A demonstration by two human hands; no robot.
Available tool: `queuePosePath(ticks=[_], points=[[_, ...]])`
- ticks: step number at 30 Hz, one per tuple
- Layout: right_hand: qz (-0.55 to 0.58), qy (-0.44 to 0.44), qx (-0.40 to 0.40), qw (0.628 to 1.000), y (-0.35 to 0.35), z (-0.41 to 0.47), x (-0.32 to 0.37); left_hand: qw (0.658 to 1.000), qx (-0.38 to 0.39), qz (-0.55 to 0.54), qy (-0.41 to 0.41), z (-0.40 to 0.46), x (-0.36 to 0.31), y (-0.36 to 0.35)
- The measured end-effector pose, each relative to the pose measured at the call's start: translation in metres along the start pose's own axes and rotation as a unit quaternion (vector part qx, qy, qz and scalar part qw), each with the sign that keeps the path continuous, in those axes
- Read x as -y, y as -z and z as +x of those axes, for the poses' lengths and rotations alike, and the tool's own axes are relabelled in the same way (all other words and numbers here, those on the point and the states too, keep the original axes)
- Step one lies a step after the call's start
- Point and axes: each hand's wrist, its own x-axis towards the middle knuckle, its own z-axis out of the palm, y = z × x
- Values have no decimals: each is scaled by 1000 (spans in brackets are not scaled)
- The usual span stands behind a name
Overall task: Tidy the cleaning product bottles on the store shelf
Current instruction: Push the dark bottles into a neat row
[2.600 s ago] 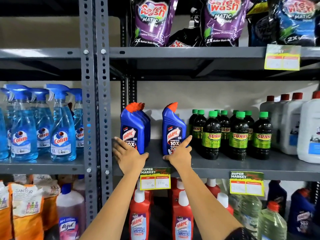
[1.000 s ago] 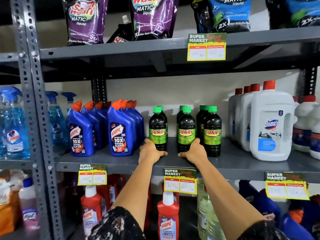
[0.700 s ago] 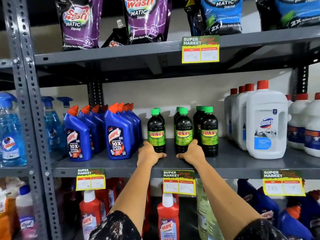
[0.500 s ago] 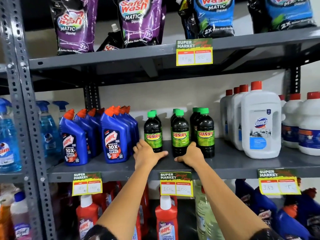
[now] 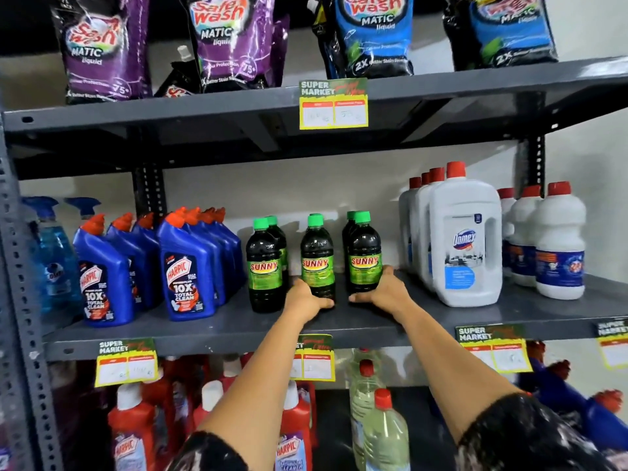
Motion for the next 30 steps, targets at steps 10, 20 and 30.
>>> queuePosePath(ticks=[10, 20, 30], points=[[-5, -2, -12, 1000, 0, 1, -5, 999, -45, 12, -9, 2, 3, -6], [-81, -15, 47, 995, 16, -15, -5, 987, -134, 79, -40, -12, -2, -13], [-52, -59, -154, 985, 190, -42, -118, 971, -81, -74, -213, -23, -83, -101]])
